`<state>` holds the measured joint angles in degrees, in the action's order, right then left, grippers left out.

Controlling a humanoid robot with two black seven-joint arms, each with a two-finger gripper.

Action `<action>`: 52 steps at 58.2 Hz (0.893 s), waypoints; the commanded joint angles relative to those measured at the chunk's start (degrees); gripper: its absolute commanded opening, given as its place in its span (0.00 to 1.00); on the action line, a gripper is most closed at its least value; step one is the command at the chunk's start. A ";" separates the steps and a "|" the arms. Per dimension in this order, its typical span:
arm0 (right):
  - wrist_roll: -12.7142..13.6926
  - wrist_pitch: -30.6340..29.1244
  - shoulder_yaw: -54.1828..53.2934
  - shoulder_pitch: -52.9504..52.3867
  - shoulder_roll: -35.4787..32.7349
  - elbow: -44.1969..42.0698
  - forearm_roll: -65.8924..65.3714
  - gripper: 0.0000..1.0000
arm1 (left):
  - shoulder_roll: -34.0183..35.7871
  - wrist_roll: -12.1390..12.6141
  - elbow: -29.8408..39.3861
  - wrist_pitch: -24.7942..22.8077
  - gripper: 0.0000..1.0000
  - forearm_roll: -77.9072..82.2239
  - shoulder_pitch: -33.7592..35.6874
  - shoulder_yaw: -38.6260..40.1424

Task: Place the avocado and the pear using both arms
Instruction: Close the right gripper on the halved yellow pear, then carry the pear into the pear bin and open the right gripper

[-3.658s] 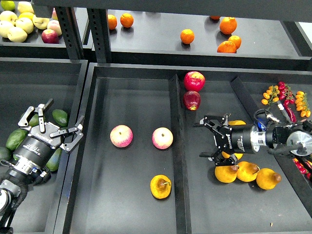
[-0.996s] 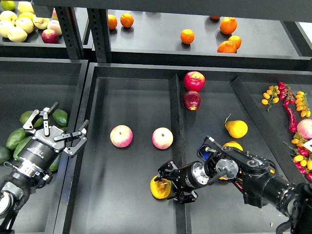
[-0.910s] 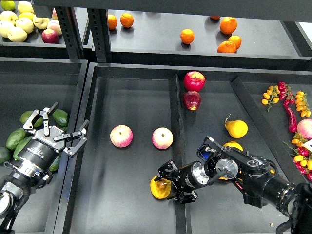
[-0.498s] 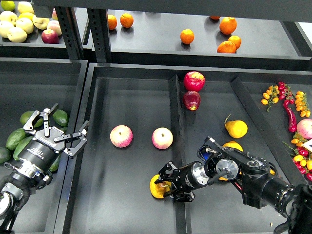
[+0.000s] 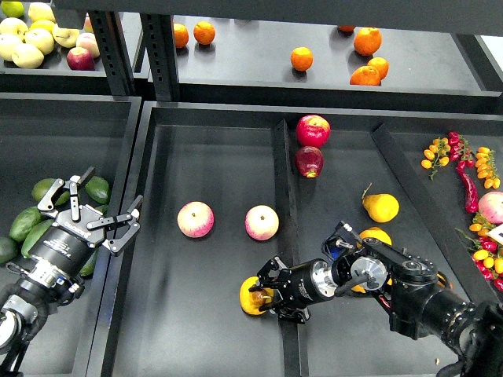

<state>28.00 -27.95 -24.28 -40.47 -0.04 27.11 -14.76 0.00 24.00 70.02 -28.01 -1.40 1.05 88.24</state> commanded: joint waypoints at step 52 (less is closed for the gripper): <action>0.00 -0.05 8.81 -7.17 -20.61 8.31 12.91 0.26 | 0.00 -0.27 0.91 0.01 0.99 0.00 0.00 -0.61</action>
<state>28.00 -28.01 -15.93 -47.92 -19.13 35.07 -1.87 0.00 23.73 70.69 -28.01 -1.40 1.05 87.62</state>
